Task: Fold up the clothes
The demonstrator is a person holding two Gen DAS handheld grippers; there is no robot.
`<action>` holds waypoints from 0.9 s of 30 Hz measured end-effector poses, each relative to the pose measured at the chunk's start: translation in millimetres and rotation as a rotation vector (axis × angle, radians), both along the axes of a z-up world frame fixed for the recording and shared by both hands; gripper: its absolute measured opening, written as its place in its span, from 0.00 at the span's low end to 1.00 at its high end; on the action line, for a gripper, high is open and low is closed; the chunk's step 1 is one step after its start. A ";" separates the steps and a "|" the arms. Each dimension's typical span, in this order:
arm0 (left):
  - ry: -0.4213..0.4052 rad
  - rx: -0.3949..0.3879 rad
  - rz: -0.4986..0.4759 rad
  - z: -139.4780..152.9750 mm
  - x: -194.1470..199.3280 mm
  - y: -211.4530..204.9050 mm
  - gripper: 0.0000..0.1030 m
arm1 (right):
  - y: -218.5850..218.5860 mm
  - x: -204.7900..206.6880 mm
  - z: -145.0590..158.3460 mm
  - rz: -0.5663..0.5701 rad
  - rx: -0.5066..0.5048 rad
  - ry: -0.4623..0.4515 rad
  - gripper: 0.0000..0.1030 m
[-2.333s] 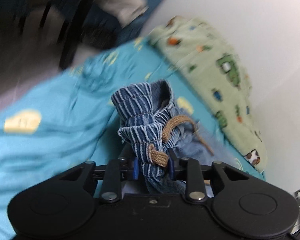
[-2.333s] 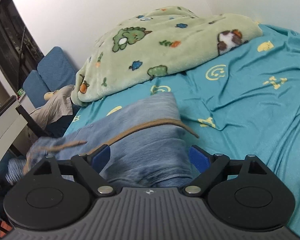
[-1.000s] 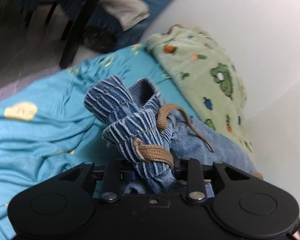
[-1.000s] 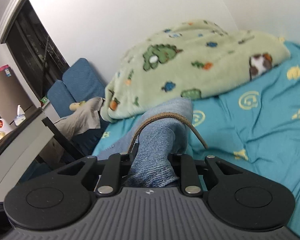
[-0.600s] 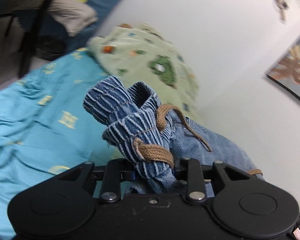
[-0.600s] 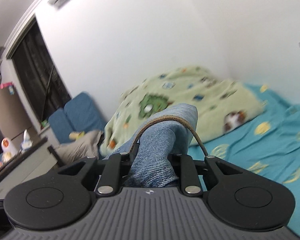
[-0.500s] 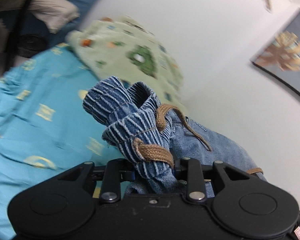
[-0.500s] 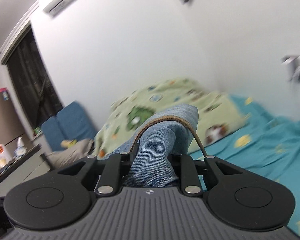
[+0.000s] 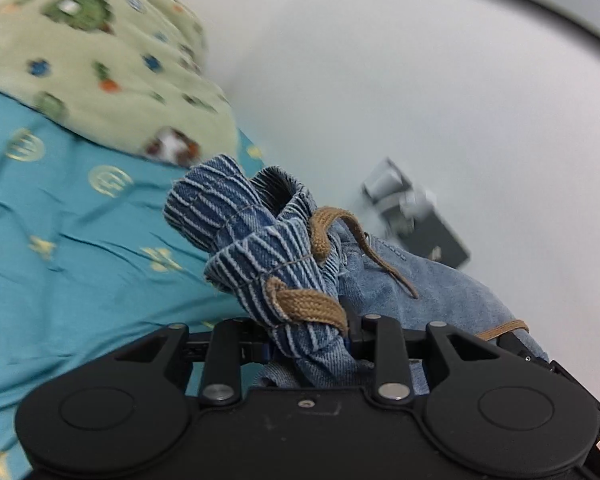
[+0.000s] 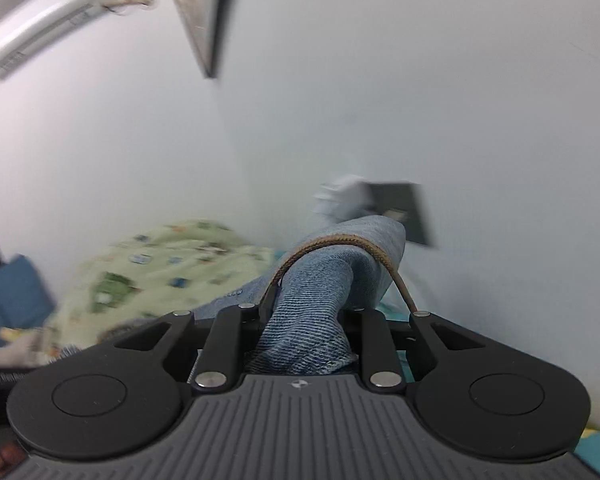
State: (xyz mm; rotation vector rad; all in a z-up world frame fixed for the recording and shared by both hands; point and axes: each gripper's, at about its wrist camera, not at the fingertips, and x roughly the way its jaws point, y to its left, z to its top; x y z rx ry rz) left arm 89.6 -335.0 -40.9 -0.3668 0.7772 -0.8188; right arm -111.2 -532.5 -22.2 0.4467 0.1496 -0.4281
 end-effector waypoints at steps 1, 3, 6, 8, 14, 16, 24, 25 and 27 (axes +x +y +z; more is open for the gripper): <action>-0.004 0.005 -0.025 -13.2 3.9 -8.5 0.26 | -6.3 -1.3 -12.5 -0.020 -0.003 0.017 0.21; -0.007 0.025 -0.075 -41.3 12.3 -24.0 0.26 | -18.3 -1.9 -38.5 -0.056 0.005 0.056 0.21; 0.003 0.075 -0.136 -83.4 24.8 -41.0 0.26 | -33.0 0.6 -77.9 -0.089 0.064 0.147 0.21; 0.003 0.100 -0.155 -103.2 23.6 -43.8 0.28 | -41.3 1.8 -105.4 -0.106 0.117 0.230 0.21; -0.062 0.133 -0.223 -116.5 16.7 -38.2 0.31 | -33.1 9.6 -143.7 -0.137 0.191 0.408 0.23; -0.067 0.147 -0.232 -114.0 14.6 -36.6 0.32 | -31.3 11.1 -140.7 -0.148 0.196 0.416 0.24; -0.184 0.284 -0.209 -81.0 -8.0 0.1 0.58 | -24.8 4.6 -119.1 -0.192 0.232 0.419 0.44; -0.206 0.292 -0.193 -73.6 -11.5 9.9 0.62 | -20.6 0.8 -112.5 -0.195 0.223 0.418 0.49; -0.243 0.298 -0.160 -57.1 -18.9 30.3 0.69 | -11.4 -4.2 -98.9 -0.199 0.194 0.412 0.59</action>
